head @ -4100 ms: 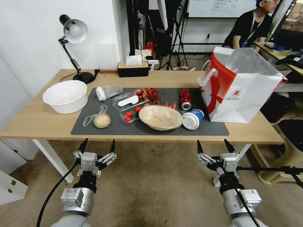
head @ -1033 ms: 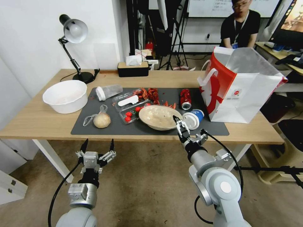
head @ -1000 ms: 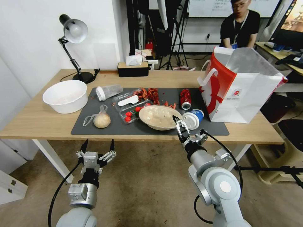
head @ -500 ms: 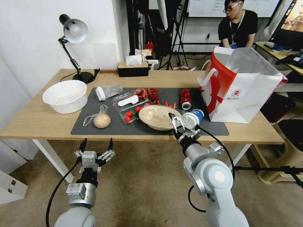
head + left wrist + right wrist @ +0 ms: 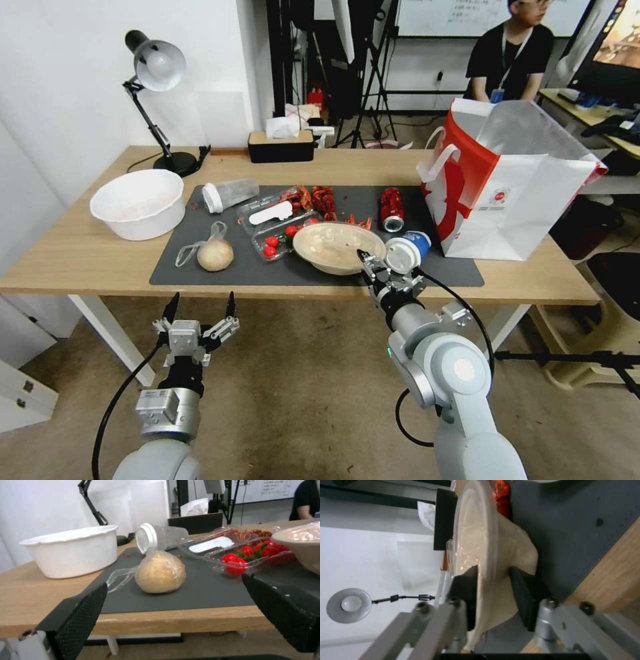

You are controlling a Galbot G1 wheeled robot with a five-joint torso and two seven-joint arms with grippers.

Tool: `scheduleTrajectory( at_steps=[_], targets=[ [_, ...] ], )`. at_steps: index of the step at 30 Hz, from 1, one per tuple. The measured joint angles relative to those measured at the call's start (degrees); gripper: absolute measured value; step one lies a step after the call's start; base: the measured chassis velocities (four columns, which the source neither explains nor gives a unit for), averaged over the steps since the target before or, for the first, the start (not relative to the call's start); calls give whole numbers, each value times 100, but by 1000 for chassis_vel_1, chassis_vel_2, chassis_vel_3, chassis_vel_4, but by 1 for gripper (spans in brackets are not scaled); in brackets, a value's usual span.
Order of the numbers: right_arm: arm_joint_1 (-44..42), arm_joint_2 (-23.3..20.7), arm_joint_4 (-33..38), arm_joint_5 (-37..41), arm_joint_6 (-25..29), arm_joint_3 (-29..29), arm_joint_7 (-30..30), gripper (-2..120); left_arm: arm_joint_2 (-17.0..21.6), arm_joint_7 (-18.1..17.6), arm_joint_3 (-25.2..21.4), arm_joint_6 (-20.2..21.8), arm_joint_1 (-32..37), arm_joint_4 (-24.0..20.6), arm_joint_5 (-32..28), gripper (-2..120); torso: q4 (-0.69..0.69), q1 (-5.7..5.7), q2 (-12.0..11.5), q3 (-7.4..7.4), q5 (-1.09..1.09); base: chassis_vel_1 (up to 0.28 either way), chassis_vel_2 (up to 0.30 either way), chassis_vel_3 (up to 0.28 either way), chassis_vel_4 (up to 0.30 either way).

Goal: Pick up the trash from the table and place it into the takeout bag.

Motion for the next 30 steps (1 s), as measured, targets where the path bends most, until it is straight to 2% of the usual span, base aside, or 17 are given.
scheduleTrajectory(
  at_steps=[3,4,5,8,15,17,18,19,20,22,23,25,27,28,30],
  targets=[
    [-2,-1,3,18,4,19,0,21,19,-7,-6,0,5,-13,-2,100,0,0,0,0,0,0,0,0,0],
    [-7,-7,5,73,11,39,0,12,32,-12,-8,1,14,-32,-8,100,0,0,0,0,0,0,0,0,0],
    [-7,-7,5,73,11,39,0,12,32,-12,-8,1,14,-32,-8,100,0,0,0,0,0,0,0,0,0],
    [-39,-21,8,151,55,86,-30,0,-9,-65,1,2,33,-42,71,100,0,0,0,0,0,0,0,0,0],
    [-145,-41,103,144,74,97,-192,0,-2,-123,-25,-66,72,-42,144,100,0,-1,0,0,0,0,0,0,0],
    [-315,-114,392,-294,90,91,-642,0,17,-154,-35,-93,83,-83,149,100,0,-1,0,0,0,0,0,0,0],
    [-412,-179,587,-814,127,89,-975,0,22,-162,-36,-102,94,-106,150,100,-1,-2,0,-1,0,0,0,0,0],
    [-412,-179,587,-814,127,89,-975,0,22,-162,-36,-102,94,-106,150,100,-1,-2,0,-1,0,0,0,0,0],
    [-462,-240,743,-1237,179,104,-1235,0,24,-166,-36,-106,100,-125,150,100,-1,-1,0,-1,0,0,0,0,0],
    [-476,-463,1047,-2280,435,247,-1800,0,38,-172,-41,-123,118,-161,143,100,-1,-2,0,-1,0,0,0,0,0],
    [-476,-463,1047,-2280,435,247,-1800,0,38,-172,-41,-123,118,-161,143,100,-1,-2,0,-1,0,0,0,0,0],
    [-272,-1084,1278,-3447,1011,617,-2264,0,82,-180,-48,-179,158,-192,138,100,0,-2,0,-1,0,0,0,0,0],
    [15,-1778,1231,-3791,1439,1040,-2278,0,95,-183,-44,-183,208,-259,114,100,-1,-1,0,-1,1,0,0,0,0],
    [15,-1778,1231,-3791,1439,1040,-2278,0,95,-183,-44,-183,208,-259,114,100,-1,-1,0,-1,1,0,0,0,0],
    [267,-2216,1059,-3686,1627,1310,-2147,0,96,-176,-16,-176,225,-293,111,100,0,-1,0,0,2,0,0,0,0]
  ],
)
